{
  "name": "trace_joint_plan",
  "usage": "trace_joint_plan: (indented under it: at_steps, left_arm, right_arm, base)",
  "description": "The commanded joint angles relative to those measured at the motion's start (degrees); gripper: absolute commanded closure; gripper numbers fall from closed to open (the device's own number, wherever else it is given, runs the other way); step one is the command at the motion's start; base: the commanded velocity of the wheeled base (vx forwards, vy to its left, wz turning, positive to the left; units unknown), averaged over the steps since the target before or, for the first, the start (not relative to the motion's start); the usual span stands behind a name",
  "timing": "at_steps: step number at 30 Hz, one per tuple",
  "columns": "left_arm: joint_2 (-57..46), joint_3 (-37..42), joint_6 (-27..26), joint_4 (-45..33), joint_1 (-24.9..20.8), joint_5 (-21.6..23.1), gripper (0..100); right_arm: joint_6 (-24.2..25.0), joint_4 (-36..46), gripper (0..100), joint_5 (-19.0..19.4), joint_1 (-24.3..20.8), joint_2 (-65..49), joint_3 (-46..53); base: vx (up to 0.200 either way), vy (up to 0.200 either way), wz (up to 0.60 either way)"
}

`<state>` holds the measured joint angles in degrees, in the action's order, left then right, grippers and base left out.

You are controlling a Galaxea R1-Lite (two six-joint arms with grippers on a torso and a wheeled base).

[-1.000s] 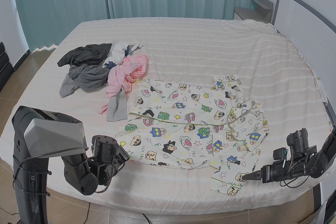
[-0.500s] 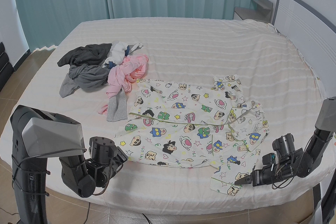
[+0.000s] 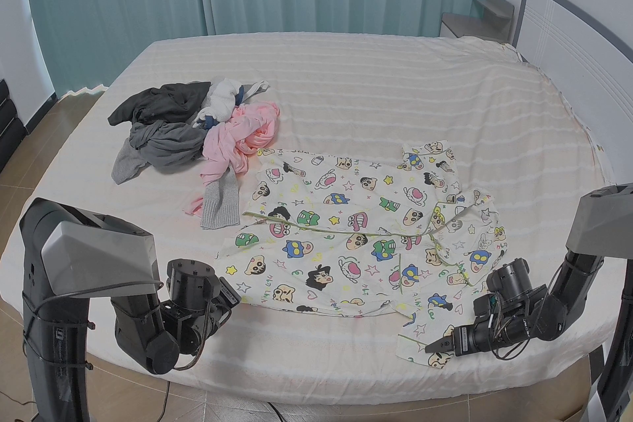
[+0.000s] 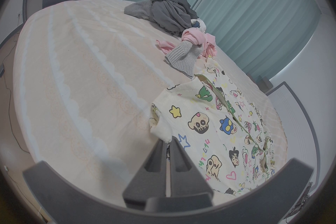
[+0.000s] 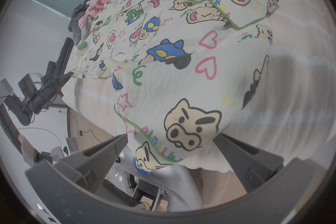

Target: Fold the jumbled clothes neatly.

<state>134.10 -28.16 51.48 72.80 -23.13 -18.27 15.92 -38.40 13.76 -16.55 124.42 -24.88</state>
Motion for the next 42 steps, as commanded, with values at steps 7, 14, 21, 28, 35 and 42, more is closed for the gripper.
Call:
trace_joint_plan:
  at_steps: [7, 14, 21, 28, 35, 42]
  left_arm:
    - [0.2, 0.0, 0.0, 0.0, 0.0, 0.0, 100]
    - [0.2, 0.0, -0.1, 0.0, -0.1, 0.0, 100]
    - [0.2, 0.5, -0.2, 0.1, -0.3, 0.0, 100]
    - [-0.7, 2.9, -1.5, 0.1, -1.6, 0.0, 100]
    - [-2.3, 4.3, -4.3, 0.1, -1.8, 0.0, 100]
    - [-3.5, 7.9, -4.5, -0.4, -2.9, -0.1, 100]
  right_arm:
    - [3.2, 0.2, 100, -1.6, -2.4, 0.2, 0.0]
    - [3.1, 0.3, 100, -2.7, -2.3, -1.5, 2.3]
    - [2.4, 0.6, 100, -4.7, -1.1, -3.4, 5.0]
    - [0.2, 0.5, 100, -5.0, -1.1, -5.0, 7.6]
    - [-2.4, 0.3, 100, -7.2, -1.0, -5.9, 9.5]
    - [-4.1, 0.3, 100, -7.6, -0.9, -7.3, 11.7]
  base:
    - [0.000, 0.000, 0.00]
    - [0.000, 0.000, 0.00]
    - [0.000, 0.000, 0.00]
    - [0.000, 0.000, 0.00]
    - [0.000, 0.000, 0.00]
    - [0.000, 0.000, 0.00]
